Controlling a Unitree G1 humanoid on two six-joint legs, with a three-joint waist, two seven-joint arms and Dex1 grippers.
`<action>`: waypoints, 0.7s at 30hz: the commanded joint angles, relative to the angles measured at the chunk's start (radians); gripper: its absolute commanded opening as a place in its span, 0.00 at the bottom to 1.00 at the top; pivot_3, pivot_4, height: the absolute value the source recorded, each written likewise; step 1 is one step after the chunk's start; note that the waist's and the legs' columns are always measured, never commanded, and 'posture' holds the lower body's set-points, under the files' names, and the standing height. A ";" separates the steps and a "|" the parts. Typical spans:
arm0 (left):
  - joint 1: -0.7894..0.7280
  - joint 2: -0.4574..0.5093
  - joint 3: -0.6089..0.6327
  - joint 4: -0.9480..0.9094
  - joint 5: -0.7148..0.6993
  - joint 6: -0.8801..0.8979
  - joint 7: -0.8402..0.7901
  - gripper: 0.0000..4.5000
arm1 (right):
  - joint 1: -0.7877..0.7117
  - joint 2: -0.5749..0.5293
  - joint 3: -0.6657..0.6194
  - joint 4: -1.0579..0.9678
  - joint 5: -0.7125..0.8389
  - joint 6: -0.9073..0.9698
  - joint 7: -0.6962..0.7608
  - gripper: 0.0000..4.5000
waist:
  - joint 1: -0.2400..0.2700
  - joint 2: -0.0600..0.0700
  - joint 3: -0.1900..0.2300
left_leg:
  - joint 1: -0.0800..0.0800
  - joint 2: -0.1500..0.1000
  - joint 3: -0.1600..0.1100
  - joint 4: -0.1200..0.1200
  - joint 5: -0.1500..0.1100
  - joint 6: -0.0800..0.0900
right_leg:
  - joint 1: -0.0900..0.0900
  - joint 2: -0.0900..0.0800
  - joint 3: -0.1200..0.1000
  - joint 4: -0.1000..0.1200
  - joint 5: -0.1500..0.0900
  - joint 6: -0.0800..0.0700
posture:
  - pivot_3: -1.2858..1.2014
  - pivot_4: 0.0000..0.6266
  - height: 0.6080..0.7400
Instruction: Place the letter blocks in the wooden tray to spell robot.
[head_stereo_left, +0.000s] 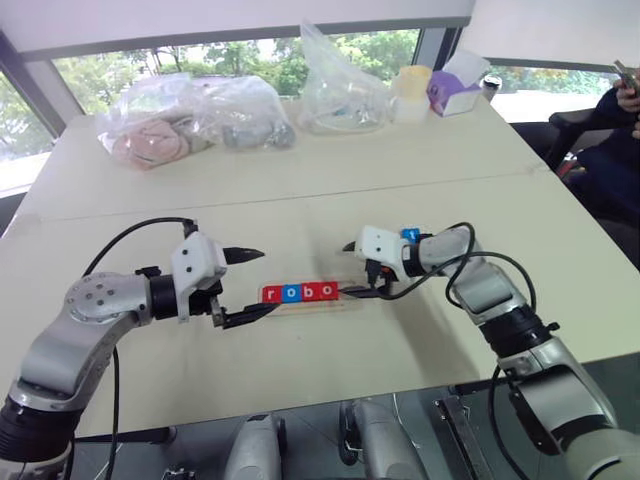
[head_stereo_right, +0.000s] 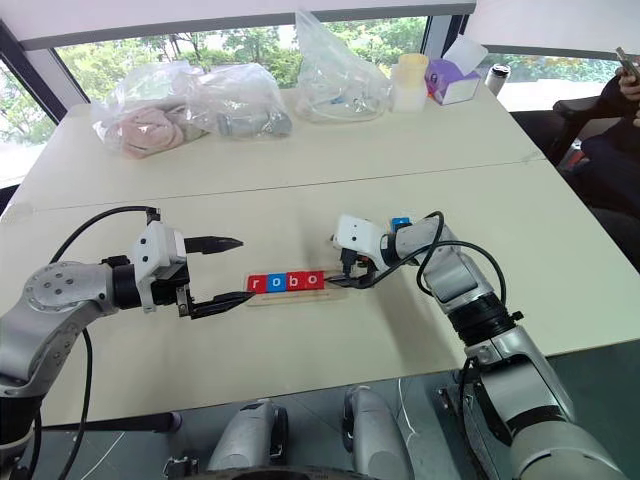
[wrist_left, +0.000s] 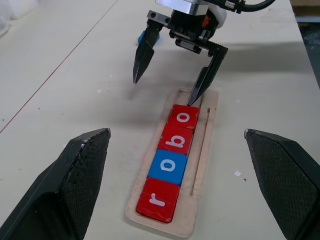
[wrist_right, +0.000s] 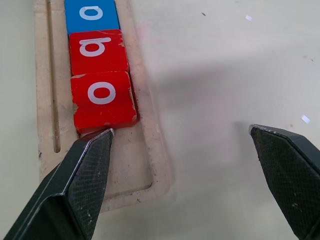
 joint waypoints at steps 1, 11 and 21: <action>-0.002 0.005 0.030 -0.025 -0.010 -0.009 0.002 1.00 | -0.038 0.016 -0.004 -0.020 0.002 -0.008 -0.007 0.99 | 0.000 0.000 0.000 | 0.000 0.000 0.000 0.000 0.000 0.000 | 0.000 0.000 0.000 0.000 0.000 0.000 | 0.52 0.24 1.00; -0.002 0.003 0.022 -0.022 -0.006 -0.017 -0.003 1.00 | -0.039 -0.144 -0.069 -0.099 0.031 0.047 0.082 0.99 | 0.003 0.000 0.000 | -0.001 0.000 0.000 0.000 0.000 0.000 | -0.001 -0.001 0.000 0.000 0.000 0.000 | 0.52 0.24 1.00; -0.019 -0.015 -0.002 -0.006 0.006 -0.034 -0.007 1.00 | -0.038 -0.047 -0.313 -0.068 0.010 0.413 -0.387 0.99 | -0.001 0.000 0.000 | -0.001 0.000 0.001 0.000 0.000 0.000 | -0.002 0.000 0.001 0.001 0.000 0.000 | 0.52 0.24 1.00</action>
